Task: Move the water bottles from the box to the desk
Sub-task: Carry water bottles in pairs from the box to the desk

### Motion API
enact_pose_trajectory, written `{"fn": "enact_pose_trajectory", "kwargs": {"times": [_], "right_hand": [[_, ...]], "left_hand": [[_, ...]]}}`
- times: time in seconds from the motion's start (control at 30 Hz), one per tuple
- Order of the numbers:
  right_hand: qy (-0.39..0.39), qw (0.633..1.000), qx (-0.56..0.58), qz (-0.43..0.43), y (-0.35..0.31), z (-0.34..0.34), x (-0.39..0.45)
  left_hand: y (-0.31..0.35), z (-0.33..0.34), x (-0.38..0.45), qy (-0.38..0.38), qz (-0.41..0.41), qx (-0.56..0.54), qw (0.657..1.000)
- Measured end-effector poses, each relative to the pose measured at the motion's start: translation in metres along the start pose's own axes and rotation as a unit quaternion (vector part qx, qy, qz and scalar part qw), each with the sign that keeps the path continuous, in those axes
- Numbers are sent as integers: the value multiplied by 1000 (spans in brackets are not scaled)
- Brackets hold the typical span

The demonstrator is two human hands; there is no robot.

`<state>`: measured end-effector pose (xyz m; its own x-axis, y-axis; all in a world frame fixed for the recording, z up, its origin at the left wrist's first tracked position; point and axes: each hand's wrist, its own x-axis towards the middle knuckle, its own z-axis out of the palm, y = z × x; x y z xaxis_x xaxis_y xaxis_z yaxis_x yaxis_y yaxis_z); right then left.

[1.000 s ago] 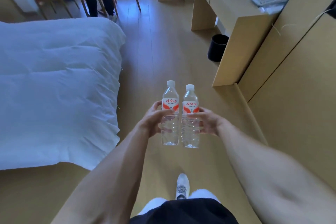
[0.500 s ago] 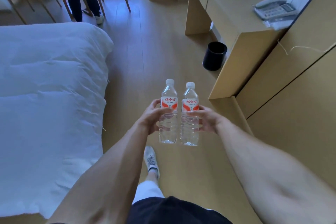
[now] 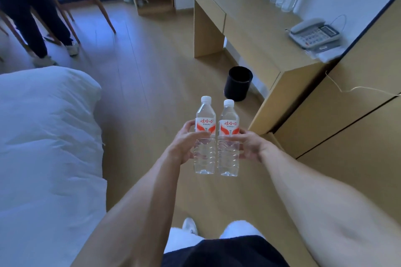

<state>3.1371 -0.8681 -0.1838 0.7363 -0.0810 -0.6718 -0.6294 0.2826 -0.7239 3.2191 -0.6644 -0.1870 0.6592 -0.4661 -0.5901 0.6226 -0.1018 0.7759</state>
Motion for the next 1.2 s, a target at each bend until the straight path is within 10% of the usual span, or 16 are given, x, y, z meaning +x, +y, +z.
{"fn": "enact_pose_trajectory", "kwargs": {"times": [1.2], "right_hand": [[39,997,53,-30,-345,-60,384]], "left_hand": [[336,-49,425,-23,5,21,999]]}}
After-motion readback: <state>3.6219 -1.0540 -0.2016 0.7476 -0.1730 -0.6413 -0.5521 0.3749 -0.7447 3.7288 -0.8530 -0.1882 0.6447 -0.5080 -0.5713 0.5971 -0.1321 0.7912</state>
